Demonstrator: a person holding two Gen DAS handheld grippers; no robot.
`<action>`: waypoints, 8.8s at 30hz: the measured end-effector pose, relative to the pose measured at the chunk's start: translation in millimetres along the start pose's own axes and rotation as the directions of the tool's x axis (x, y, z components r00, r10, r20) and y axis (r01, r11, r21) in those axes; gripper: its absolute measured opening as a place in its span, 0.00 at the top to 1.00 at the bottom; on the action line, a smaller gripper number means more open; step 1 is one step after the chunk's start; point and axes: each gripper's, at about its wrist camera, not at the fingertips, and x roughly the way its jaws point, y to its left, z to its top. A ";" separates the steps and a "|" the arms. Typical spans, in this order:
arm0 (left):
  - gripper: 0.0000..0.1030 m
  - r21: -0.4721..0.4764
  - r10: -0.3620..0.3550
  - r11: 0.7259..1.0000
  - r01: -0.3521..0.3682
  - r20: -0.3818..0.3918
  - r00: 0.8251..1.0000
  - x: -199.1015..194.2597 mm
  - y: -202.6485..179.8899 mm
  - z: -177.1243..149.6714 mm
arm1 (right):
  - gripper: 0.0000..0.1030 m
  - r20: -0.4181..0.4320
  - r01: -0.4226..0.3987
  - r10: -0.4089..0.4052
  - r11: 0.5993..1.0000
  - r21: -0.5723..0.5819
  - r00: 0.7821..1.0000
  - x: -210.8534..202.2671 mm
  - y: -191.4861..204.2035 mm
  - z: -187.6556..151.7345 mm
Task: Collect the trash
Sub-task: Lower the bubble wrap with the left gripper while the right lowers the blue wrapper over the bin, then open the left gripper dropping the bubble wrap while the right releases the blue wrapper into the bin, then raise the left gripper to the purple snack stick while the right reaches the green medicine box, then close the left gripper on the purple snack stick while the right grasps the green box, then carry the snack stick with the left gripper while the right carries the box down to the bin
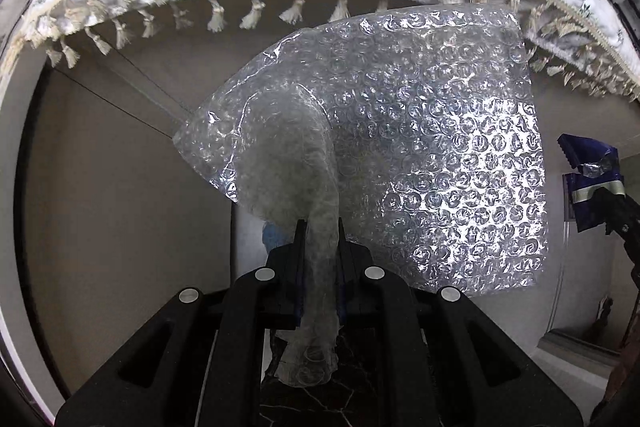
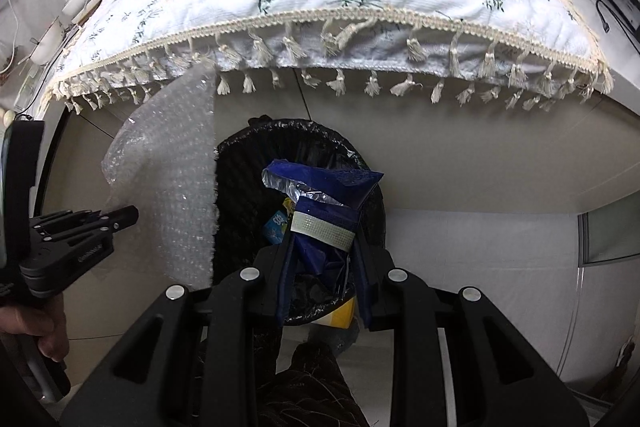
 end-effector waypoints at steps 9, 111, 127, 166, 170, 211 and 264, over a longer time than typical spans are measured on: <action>0.90 0.057 0.016 0.998 -0.014 -0.033 0.999 28.3 -29.2 16.5 | 0.77 -0.026 0.032 -0.032 0.999 0.005 0.999 1.1 -7.6 -3.5; 0.06 -0.011 -0.158 0.986 0.164 0.215 0.964 -156.3 69.9 147.7 | 0.08 0.203 0.113 -0.119 0.993 0.039 0.972 -87.5 36.2 161.0; 0.06 0.046 -0.175 0.985 0.169 0.218 0.960 -159.4 74.3 233.2 | 0.08 0.229 0.141 -0.163 0.984 0.110 0.960 -81.4 32.5 233.4; 0.15 0.171 -0.134 0.978 0.120 0.076 0.988 -22.8 -28.6 497.1 | 0.09 0.214 0.200 -0.228 0.969 0.145 0.950 45.2 7.5 393.0; 0.18 0.186 -0.105 0.979 0.085 0.099 0.990 -20.7 -39.6 503.8 | 0.10 0.221 0.183 -0.218 0.969 0.167 0.951 54.0 7.7 401.1; 0.88 0.162 -0.167 0.976 0.143 0.151 0.974 -71.2 12.0 485.0 | 0.54 0.239 0.128 -0.174 0.972 0.198 0.955 45.7 5.6 405.4; 0.88 0.154 -0.163 0.978 0.137 0.169 0.972 -147.8 26.6 337.2 | 0.54 0.295 0.125 -0.157 0.985 0.122 0.943 -61.8 30.2 287.9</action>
